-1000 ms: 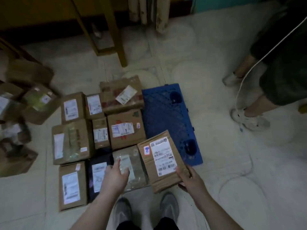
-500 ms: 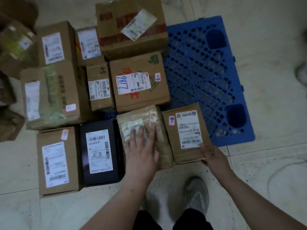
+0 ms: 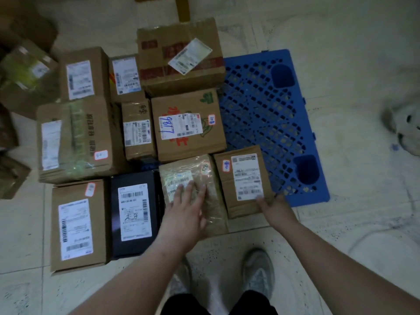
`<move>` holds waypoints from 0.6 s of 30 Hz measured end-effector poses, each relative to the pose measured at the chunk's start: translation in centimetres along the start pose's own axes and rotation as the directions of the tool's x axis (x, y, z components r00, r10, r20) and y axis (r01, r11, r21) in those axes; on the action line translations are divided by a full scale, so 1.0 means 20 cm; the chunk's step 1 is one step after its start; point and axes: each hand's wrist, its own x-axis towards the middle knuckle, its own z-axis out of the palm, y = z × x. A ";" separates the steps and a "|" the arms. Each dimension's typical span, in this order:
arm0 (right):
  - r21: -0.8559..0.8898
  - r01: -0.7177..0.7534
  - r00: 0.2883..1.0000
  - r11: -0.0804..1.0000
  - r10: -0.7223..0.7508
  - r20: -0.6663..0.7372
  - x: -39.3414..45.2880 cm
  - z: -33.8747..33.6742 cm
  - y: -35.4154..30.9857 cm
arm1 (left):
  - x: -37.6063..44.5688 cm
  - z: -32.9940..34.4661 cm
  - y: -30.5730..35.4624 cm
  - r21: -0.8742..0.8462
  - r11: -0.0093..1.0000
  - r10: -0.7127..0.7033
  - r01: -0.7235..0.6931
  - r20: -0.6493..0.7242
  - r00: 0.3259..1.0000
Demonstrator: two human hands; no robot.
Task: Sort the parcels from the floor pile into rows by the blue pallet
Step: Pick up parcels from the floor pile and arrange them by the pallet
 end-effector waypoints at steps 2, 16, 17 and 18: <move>-0.170 -0.020 0.999 0.985 0.015 -0.030 -0.11 -0.09 -0.10 | -0.05 -0.11 0.02 -0.042 0.999 -0.018 0.021 0.071 0.997; -0.498 0.644 0.617 0.580 -0.779 -0.110 -2.48 -1.47 -2.33 | -1.55 -2.69 -0.10 -0.169 0.966 -0.249 0.195 -0.403 0.881; -0.515 0.684 0.541 0.516 -0.833 -0.117 -2.73 -1.56 -2.46 | -1.72 -2.89 -0.12 -0.199 0.959 -0.273 0.200 -0.475 0.837; -0.538 0.708 0.469 0.458 -0.874 -0.127 -2.98 -1.64 -2.58 | -1.90 -3.05 -0.15 -0.222 0.954 -0.291 0.201 -0.530 0.797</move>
